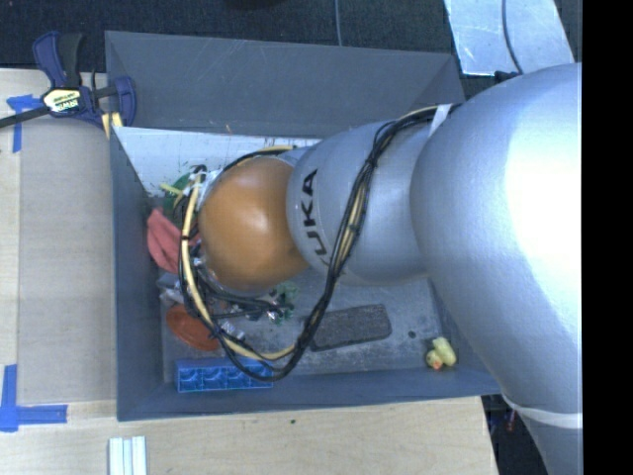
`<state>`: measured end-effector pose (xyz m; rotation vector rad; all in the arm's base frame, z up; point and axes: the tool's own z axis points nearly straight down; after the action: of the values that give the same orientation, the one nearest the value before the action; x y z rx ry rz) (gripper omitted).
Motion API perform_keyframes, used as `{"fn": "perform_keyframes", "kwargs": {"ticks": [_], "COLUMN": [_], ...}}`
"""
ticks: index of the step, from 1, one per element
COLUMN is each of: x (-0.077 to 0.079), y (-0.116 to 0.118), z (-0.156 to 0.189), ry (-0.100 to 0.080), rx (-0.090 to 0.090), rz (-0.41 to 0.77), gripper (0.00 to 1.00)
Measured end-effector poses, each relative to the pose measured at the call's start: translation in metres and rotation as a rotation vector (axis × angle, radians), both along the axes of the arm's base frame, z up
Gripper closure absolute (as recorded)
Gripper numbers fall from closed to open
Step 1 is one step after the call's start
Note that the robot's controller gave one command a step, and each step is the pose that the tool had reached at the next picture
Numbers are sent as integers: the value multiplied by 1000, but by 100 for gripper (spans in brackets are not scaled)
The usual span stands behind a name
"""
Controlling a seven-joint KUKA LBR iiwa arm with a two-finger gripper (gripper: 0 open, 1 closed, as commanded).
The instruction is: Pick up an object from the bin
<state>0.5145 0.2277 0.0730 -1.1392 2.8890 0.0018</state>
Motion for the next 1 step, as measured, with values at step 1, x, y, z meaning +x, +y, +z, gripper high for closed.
{"fn": "perform_keyframes", "kwargs": {"ticks": [1], "x": [2], "y": [5], "z": [-2], "ry": [-4], "rx": [0], "rz": [79], "gripper": [0]}}
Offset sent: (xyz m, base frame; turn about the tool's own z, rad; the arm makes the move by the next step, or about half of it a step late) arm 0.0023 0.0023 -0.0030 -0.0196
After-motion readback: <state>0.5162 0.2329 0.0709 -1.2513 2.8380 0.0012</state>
